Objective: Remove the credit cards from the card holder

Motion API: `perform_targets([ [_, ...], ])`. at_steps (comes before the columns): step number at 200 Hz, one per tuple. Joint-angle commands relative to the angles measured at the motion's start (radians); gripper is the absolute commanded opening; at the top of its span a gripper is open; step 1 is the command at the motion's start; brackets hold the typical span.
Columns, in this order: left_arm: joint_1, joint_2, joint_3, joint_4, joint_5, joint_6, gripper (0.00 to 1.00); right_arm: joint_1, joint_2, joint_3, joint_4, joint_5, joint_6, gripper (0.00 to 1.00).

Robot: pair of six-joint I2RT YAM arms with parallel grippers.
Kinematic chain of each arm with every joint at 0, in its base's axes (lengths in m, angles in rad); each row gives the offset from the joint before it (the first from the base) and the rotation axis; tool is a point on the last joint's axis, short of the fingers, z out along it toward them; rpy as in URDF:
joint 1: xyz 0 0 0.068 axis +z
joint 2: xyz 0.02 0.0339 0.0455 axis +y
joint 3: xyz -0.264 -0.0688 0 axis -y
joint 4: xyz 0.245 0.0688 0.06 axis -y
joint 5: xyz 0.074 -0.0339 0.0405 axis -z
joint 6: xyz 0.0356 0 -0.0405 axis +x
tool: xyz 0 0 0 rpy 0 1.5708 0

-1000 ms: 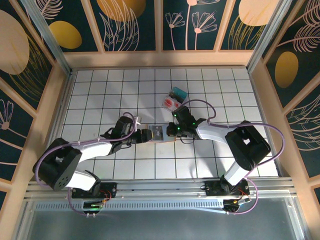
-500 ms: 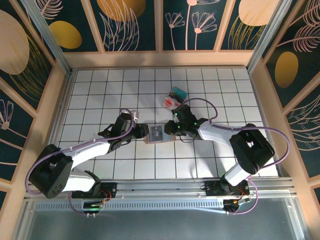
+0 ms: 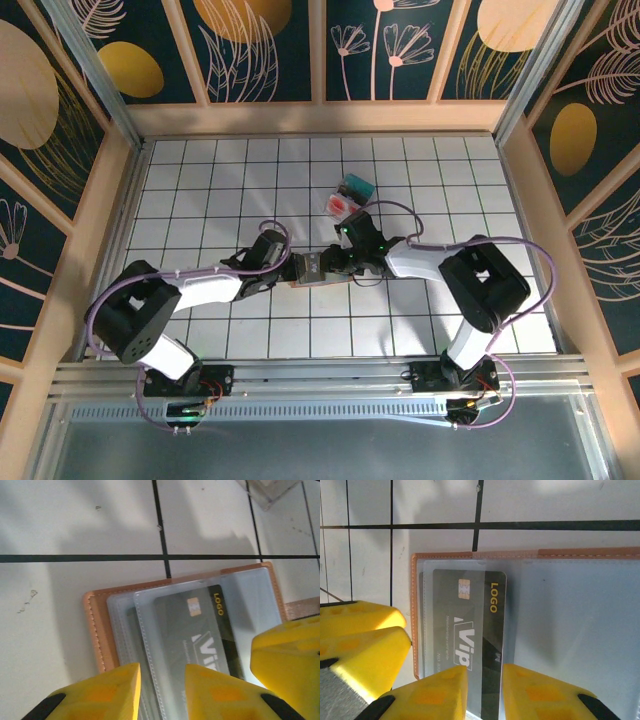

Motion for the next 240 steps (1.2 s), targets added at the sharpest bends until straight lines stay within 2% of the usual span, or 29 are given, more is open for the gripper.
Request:
perform_targets([
  [1,0.000,0.024,0.027,-0.023,-0.048,0.015,0.28,0.006,0.026,0.029,0.026,-0.019,0.018,0.25],
  [68,0.000,0.077,0.020,-0.021,-0.032,0.022,0.23,-0.002,0.067,0.020,0.023,-0.013,0.030,0.27],
  [96,0.000,0.093,0.018,-0.020,-0.017,0.025,0.15,-0.005,0.079,0.014,0.052,-0.038,0.042,0.27],
  [123,0.000,0.103,0.015,-0.016,-0.005,0.025,0.14,-0.013,0.083,-0.004,0.107,-0.085,0.063,0.27],
  [161,-0.001,0.107,0.005,-0.009,0.006,0.021,0.12,-0.035,0.084,-0.044,0.237,-0.179,0.110,0.25],
  [240,0.000,0.107,-0.003,-0.012,0.000,0.013,0.12,-0.054,0.058,-0.069,0.278,-0.193,0.125,0.14],
])
